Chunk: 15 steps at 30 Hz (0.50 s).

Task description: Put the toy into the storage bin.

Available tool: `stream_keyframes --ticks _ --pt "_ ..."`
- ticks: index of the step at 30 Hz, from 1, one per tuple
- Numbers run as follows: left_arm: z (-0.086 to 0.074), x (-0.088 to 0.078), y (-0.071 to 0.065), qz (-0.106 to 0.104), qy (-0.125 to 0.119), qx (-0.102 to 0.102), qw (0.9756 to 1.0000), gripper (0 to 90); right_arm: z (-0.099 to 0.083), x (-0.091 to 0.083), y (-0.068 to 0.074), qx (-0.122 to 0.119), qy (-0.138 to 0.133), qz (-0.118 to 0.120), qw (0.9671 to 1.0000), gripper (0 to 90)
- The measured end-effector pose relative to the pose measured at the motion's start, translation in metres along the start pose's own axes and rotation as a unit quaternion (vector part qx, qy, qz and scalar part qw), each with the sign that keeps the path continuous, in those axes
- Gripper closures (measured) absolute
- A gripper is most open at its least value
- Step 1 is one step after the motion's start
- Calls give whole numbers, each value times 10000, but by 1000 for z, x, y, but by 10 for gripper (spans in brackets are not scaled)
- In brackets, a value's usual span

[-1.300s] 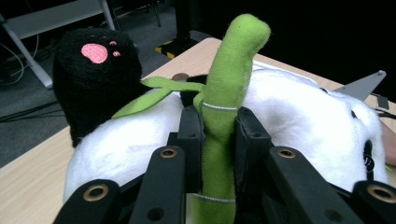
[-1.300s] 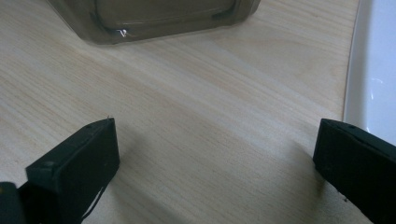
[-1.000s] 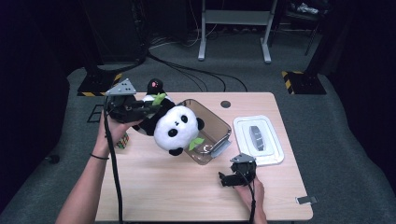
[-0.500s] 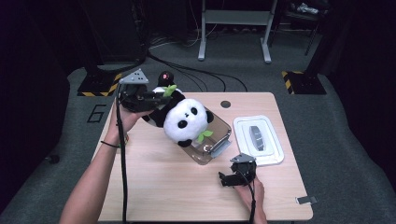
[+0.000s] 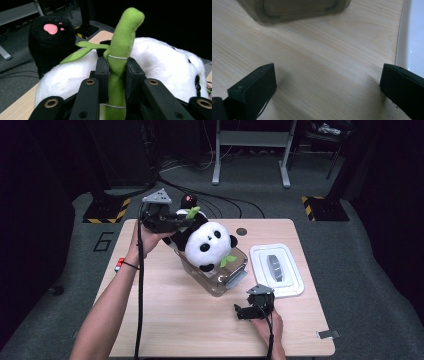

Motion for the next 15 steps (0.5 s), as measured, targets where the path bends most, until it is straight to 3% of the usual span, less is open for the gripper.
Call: stream_keyframes --ticks 9,15 --pt "-5 21 8 -180 29 -157 9997 754 0 0 0 -4 -2 -2 10000 0" --pt "-7 31 9 -249 94 -144 9995 753 0 0 0 1 0 -3 10000 0"
Point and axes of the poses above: each handheld gripper's, and its own axes: x roughly forward along the jaws, z roughly out of its top, y roughly to its left, the point moved 8 cm from there along x, roughly forward along the jaws, and after that the axes turned 2 degrees about -x, right-handed, at the moved point
